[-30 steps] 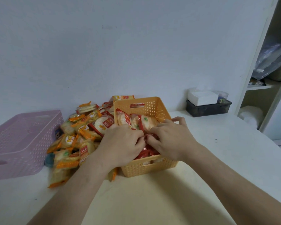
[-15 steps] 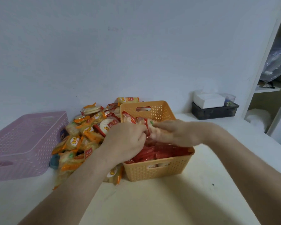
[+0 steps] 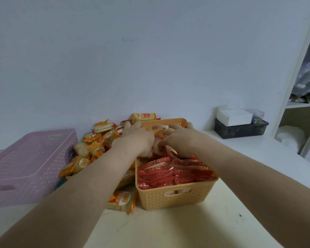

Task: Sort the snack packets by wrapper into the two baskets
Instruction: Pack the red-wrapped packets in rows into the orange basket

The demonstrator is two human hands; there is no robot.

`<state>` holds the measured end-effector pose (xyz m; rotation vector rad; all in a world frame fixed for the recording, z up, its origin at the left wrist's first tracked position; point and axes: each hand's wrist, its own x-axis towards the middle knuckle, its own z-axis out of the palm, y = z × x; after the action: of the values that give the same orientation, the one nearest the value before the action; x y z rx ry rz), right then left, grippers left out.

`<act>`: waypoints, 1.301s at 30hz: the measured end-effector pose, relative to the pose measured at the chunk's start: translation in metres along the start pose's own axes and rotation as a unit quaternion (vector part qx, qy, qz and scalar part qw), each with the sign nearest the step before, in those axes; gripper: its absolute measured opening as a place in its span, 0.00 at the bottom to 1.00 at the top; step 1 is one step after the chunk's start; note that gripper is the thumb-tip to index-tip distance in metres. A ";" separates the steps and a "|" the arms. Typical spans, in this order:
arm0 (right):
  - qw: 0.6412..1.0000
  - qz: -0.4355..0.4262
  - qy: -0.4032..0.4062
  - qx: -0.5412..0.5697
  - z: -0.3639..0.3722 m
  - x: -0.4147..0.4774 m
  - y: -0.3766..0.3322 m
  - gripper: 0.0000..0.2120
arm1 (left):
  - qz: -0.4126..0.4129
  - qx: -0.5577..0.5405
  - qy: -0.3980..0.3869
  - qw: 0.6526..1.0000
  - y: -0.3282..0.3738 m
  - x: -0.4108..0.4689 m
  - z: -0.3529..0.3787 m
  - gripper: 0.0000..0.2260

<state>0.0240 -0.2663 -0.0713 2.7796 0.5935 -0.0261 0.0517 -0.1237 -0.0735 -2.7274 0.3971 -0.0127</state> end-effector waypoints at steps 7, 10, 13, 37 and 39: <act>0.989 0.033 0.146 -0.005 0.007 0.003 0.017 0.23 | -0.052 0.016 0.125 0.991 0.008 -0.005 0.001 0.16; 0.978 0.071 0.171 0.096 0.011 -0.002 0.023 0.20 | -0.057 -0.044 0.213 0.974 0.005 -0.010 0.008 0.19; 0.956 0.091 0.179 0.214 0.011 -0.008 0.027 0.20 | -0.026 -0.184 0.281 0.942 0.000 -0.014 0.009 0.22; 0.972 0.051 0.212 0.084 0.033 -0.056 -0.014 0.26 | 0.140 -0.111 0.156 0.971 0.004 -0.063 0.017 0.13; 0.976 0.054 0.191 0.088 0.035 -0.054 -0.015 0.25 | 0.141 -0.150 0.148 0.967 0.007 -0.063 0.017 0.14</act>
<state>-0.0301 -0.2850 -0.1049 3.0064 0.5495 0.5144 -0.0097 -0.1063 -0.0894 -2.9416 0.9409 -0.3106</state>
